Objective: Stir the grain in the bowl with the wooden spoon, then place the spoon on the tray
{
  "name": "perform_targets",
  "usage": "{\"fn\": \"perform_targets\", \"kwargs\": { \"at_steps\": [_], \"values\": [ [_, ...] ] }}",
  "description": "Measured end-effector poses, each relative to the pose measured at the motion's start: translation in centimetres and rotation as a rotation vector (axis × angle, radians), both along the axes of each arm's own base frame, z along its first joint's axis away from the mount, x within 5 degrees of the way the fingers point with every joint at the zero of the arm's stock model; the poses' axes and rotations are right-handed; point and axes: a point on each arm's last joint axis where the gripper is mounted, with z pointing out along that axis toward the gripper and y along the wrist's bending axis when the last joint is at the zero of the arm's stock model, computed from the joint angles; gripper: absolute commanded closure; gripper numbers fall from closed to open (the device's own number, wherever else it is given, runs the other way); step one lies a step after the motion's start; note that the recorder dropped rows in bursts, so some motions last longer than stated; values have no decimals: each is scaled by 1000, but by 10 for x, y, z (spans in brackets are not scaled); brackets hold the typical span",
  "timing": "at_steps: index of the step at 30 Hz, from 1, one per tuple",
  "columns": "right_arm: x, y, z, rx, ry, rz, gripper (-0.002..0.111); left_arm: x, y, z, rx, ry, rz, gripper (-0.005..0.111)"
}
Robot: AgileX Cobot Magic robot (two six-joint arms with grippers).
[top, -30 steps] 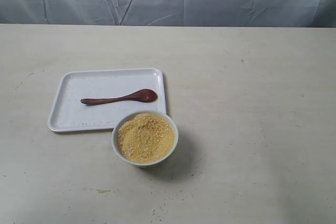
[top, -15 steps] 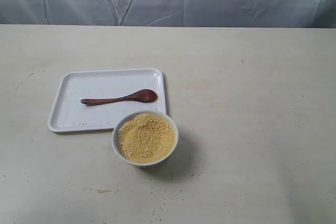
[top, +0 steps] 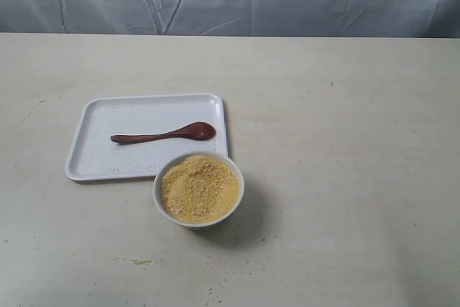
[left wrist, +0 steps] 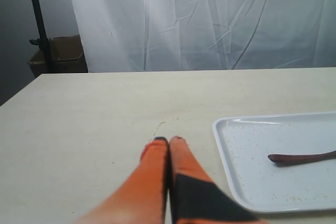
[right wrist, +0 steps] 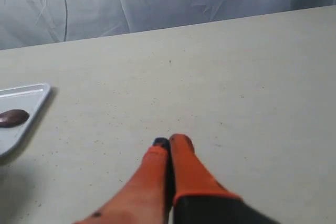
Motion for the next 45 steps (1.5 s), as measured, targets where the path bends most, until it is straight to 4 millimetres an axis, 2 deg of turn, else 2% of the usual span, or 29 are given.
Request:
{"fn": "perform_targets", "kwargs": {
  "at_steps": [12,45],
  "values": [
    [0,-4,-1,16,8,-76,108,0,0,0,0,0,0,106],
    [0,-4,-1,21,11,-79,108,0,0,0,0,0,0,106]
  ]
}}
